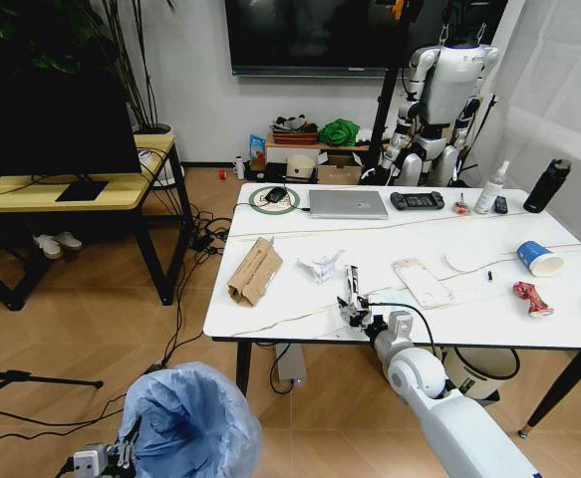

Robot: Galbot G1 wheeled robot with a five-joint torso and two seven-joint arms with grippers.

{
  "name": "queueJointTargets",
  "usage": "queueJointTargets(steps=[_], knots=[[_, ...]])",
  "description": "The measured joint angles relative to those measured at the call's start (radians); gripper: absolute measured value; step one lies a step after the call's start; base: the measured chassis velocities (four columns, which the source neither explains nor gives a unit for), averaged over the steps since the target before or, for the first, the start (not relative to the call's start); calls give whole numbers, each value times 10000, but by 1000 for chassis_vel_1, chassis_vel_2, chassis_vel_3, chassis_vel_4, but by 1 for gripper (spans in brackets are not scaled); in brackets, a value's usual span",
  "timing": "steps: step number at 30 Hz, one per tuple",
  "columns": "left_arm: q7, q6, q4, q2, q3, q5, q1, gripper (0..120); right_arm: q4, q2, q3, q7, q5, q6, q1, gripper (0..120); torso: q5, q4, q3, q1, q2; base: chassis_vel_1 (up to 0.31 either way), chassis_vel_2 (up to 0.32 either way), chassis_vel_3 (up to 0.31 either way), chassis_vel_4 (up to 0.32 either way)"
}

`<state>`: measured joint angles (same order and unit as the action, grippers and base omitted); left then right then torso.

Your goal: Pick up the trash bin and place the trash from the table into it.

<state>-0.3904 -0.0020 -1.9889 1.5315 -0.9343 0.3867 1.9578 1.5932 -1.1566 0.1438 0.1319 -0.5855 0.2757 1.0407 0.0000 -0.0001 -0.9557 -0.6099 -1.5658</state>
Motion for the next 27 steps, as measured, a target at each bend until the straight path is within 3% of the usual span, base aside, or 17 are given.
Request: queueJointTargets(steps=[4,10,19,24,27], knots=[[0,8,7,-29,-29,140,-28,0,-104,-8,7,-37,47,-38,-14,18,0,1,1,0,1,0,0,0,0],[1,58,10,-81,-22,235,-71,0,78,63,80,-49,61,-77,56,1,0,2,1,1,2,0,0,0,0],[68,172,-62,-177,209,362,-101,0,770,84,1121,-69,161,-493,618,0,2,1,2,2,2,0,0,0,0],[537,717,-277,-387,793,920,59,0,1665,412,1620,-993,-457,-1860,1021,0,0,-2,2,2,2,0,0,0,0],[782,940,-365,-534,1185,951,89,0,2459,940,853,-1765,-879,-2722,1178,0,-2,-1,2,3,3,0,0,0,0]])
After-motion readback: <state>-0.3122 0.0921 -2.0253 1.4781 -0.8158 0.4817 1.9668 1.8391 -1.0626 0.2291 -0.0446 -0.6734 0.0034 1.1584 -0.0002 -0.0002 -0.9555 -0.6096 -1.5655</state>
